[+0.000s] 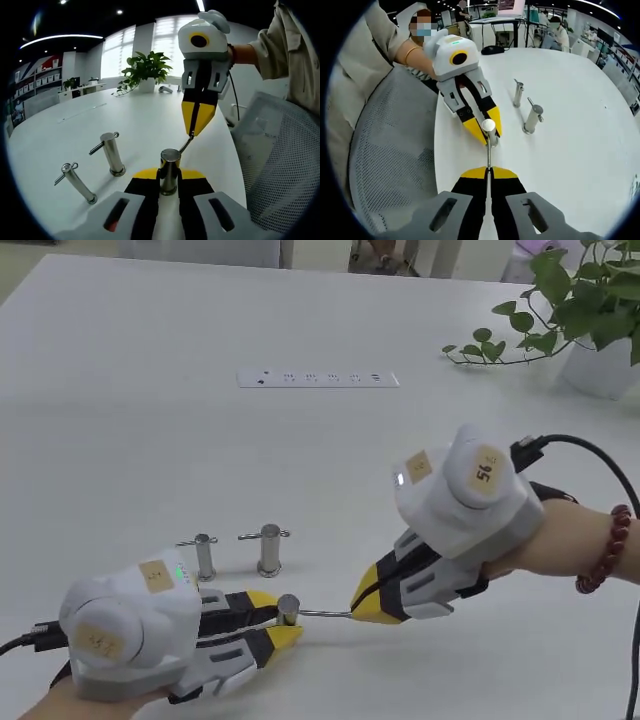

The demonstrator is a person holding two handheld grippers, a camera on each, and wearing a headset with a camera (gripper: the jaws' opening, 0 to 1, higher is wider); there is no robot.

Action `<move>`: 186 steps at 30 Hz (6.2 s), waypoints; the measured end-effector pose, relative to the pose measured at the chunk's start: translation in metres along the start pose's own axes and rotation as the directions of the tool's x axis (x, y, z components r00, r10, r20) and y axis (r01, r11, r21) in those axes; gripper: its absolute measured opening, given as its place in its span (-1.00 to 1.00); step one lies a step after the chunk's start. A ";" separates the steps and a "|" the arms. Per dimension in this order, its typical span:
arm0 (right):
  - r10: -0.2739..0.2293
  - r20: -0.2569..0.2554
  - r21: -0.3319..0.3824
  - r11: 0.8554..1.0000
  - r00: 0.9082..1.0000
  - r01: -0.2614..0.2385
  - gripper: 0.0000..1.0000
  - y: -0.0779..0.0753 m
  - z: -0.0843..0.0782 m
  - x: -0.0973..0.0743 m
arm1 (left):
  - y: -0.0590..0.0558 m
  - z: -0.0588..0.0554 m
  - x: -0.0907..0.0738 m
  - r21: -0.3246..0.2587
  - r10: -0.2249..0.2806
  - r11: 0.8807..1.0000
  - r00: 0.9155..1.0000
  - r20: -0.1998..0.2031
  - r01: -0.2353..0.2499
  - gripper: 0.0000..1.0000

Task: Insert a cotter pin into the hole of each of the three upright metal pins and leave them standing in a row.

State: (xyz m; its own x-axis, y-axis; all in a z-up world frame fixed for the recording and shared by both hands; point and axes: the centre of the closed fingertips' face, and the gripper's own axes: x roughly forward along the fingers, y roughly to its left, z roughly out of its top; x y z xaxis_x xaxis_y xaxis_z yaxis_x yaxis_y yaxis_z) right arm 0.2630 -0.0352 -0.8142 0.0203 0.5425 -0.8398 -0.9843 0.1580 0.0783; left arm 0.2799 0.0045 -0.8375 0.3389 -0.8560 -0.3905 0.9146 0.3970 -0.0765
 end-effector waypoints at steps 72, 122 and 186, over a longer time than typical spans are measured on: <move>-0.010 0.116 -0.079 0.997 0.993 0.019 -0.96 0.003 0.037 -0.026 | -0.018 0.079 -0.034 -0.237 -0.115 0.952 0.943 0.312 0.194 -0.98; 0.131 0.261 -0.047 0.991 0.956 -0.123 -0.92 0.028 0.050 -0.029 | -0.032 0.093 -0.044 -0.089 -0.214 0.964 0.927 0.308 0.252 -0.99; 0.040 -0.073 0.093 0.995 0.997 -0.034 -0.93 0.008 -0.011 0.011 | 0.004 0.003 -0.007 -0.042 -0.044 0.998 0.999 0.027 0.045 -0.63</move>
State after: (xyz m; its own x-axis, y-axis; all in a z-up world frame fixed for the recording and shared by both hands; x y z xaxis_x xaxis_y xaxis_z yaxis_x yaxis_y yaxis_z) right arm 0.2538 -0.0370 -0.8284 -0.0323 0.4870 -0.8728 -0.9639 0.2158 0.1560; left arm 0.2815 0.0112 -0.8319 0.3042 -0.8811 -0.3622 0.9188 0.3717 -0.1325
